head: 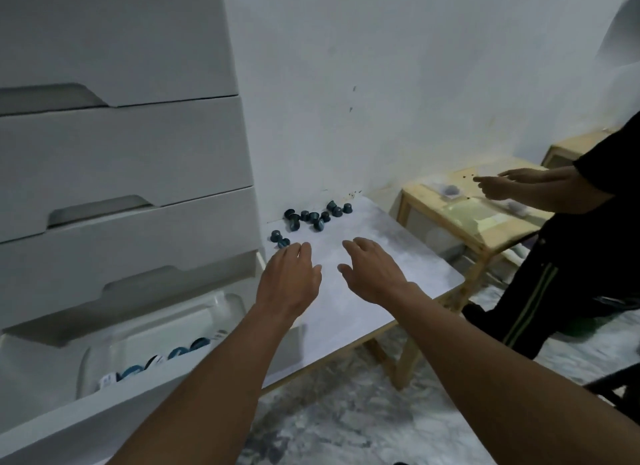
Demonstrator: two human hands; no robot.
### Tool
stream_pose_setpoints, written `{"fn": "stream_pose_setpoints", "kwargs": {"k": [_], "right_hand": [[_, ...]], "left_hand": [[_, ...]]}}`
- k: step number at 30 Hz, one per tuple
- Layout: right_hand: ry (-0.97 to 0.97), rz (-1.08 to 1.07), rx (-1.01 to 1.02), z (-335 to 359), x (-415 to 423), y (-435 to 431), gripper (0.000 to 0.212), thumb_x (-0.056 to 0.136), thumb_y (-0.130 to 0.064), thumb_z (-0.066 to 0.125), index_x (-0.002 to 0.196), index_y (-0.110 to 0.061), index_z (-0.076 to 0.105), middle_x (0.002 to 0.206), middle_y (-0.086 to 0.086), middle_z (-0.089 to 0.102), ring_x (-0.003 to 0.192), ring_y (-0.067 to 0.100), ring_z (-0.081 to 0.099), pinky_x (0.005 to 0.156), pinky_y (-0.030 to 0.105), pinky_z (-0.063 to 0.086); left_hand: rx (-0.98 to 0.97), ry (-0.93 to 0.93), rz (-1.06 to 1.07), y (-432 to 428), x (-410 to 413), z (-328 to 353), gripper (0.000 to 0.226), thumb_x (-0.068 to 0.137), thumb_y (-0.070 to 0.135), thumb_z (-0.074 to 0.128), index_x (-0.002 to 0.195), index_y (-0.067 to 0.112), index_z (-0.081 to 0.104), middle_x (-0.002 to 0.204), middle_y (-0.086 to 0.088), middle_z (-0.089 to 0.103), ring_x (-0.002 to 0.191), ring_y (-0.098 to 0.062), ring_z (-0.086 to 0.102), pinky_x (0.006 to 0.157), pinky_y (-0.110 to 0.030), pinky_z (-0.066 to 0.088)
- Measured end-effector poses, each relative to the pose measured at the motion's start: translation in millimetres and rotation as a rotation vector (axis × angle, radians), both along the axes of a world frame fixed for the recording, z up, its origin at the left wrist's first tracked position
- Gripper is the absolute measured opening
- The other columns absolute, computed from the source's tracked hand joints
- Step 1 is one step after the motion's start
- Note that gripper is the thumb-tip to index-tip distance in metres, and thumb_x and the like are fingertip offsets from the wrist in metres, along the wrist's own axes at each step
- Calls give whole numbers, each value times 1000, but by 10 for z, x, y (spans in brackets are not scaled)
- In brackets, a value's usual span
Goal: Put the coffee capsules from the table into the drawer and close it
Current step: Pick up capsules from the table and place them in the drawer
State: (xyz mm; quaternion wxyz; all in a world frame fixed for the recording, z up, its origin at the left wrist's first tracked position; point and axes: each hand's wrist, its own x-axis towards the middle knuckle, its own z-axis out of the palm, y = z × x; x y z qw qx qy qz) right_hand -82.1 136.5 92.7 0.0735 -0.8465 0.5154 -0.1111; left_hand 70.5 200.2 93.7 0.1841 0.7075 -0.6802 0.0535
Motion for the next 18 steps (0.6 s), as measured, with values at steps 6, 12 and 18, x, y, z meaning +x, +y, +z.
{"fn": "stream_pose_setpoints", "kwargs": {"k": [6, 12, 18], "right_hand": [[-13, 139, 34, -174, -390, -936, 51, 99, -37, 45, 141, -11, 36, 145, 10, 42, 134, 27, 38, 104, 38, 38], [8, 259, 108, -290, -483, -1584, 49, 98, -35, 45, 140, -11, 39, 143, 10, 43, 133, 28, 39, 104, 37, 37], [23, 368, 168, -511, -201, -2154, 50, 98, -35, 46, 142, -12, 39, 147, 12, 40, 132, 32, 40, 107, 39, 36]], "left_hand": [[30, 61, 149, -702, -408, -224, 44, 96, 28, 48, 131, 2, 48, 129, -15, 56, 119, -30, 52, 101, -37, 41], [97, 121, 318, -1113, -603, -391, 44, 96, 30, 47, 133, 6, 47, 132, -13, 54, 121, -28, 50, 102, -35, 39], [152, 44, 421, -1573, -451, -524, 28, 82, 23, 70, 100, 3, 66, 97, -15, 68, 85, -31, 67, 74, -35, 55]]}}
